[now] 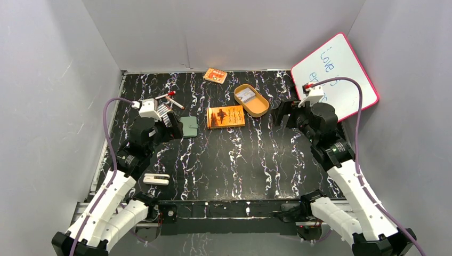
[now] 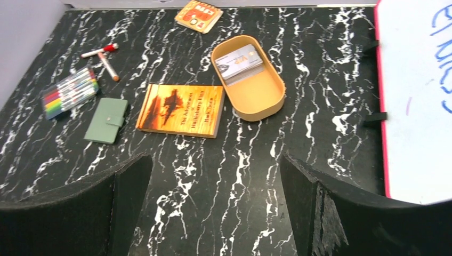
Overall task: Put the credit cards into the card holder
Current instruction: Move the card holder to the center of the board.
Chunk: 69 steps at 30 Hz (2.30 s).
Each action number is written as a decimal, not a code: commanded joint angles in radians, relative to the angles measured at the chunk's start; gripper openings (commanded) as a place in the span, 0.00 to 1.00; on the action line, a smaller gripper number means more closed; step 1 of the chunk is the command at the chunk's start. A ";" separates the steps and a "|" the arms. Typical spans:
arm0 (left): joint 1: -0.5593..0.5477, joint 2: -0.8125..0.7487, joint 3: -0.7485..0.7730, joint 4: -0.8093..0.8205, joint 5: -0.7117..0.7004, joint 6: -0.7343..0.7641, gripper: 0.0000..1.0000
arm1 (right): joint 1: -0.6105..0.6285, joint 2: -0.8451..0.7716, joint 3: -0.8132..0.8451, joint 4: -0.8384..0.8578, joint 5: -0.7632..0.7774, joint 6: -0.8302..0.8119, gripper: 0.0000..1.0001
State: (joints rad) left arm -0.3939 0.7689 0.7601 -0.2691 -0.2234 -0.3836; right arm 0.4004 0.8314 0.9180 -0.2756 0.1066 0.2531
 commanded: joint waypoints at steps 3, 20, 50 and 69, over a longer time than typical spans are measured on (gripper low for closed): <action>0.014 -0.028 -0.009 0.024 0.035 -0.038 0.98 | -0.012 -0.028 -0.007 0.043 -0.150 0.023 0.99; 0.022 0.269 0.030 -0.061 0.066 -0.243 0.91 | 0.094 0.054 -0.100 0.105 -0.268 0.173 0.91; 0.286 0.909 0.254 0.092 0.364 -0.281 0.63 | 0.105 -0.030 -0.184 0.133 -0.323 0.208 0.91; 0.265 0.926 0.102 0.150 0.462 -0.300 0.18 | 0.104 -0.074 -0.189 0.108 -0.297 0.194 0.91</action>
State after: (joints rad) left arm -0.1112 1.7199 0.9234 -0.0689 0.2111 -0.6888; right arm 0.4999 0.7826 0.7250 -0.1841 -0.1978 0.4603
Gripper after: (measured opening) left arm 0.252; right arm 0.909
